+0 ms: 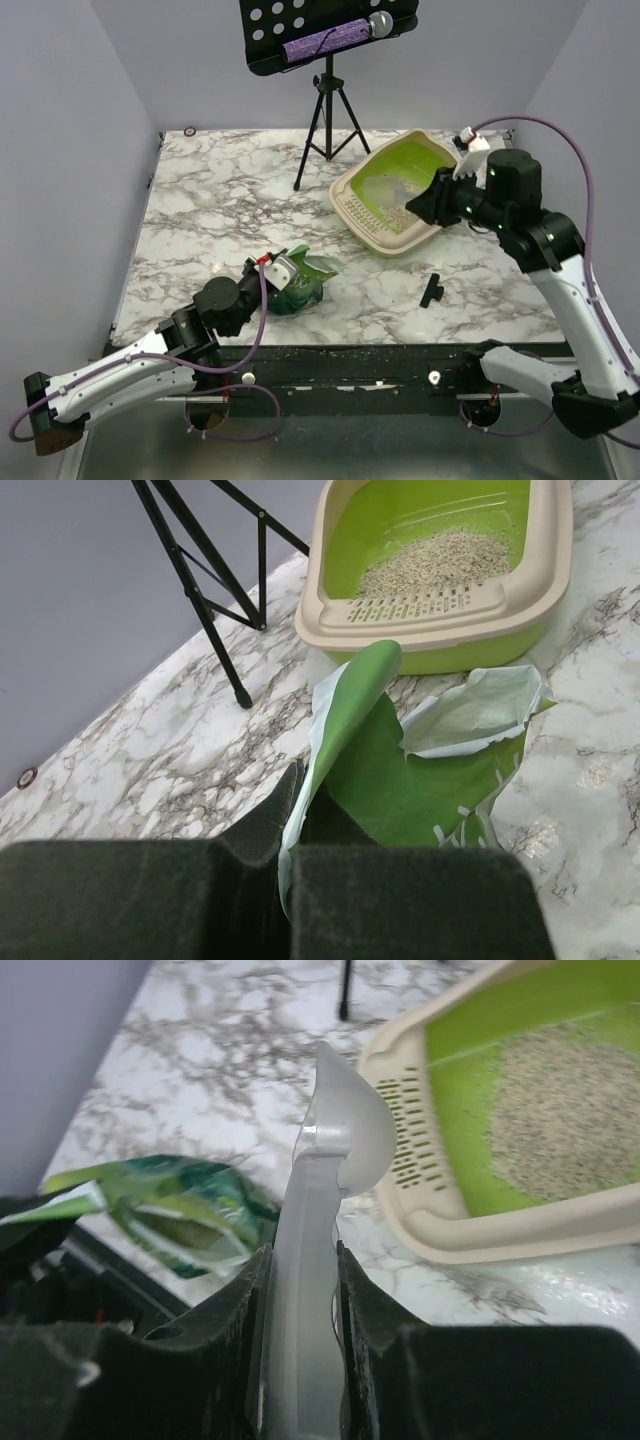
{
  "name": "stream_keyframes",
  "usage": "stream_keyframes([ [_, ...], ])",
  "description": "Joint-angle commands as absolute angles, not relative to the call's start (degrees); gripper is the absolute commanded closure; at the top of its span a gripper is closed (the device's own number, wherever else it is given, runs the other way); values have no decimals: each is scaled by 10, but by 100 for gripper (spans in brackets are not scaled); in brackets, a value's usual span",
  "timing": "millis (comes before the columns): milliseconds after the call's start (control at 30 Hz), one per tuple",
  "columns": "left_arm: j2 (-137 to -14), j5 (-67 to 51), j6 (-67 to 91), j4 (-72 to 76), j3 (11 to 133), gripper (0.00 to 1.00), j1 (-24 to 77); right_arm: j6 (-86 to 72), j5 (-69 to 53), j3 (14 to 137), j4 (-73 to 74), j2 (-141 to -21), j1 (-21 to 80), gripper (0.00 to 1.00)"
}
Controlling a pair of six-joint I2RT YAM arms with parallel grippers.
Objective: Fill the litter box with clean litter
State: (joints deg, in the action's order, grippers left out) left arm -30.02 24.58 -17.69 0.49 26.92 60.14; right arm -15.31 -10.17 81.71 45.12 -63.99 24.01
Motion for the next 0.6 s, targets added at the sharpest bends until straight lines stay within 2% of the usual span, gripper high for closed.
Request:
stream_keyframes([
  [0,-299,251,-170,11,290,100,604,-111,-291,769,413,-564,246,100],
  [167,-303,259,-171,11,291,100,604,-62,-364,763,442,-533,256,99],
  [567,-301,269,-170,7,293,100,604,-6,-299,758,493,-549,330,99],
])
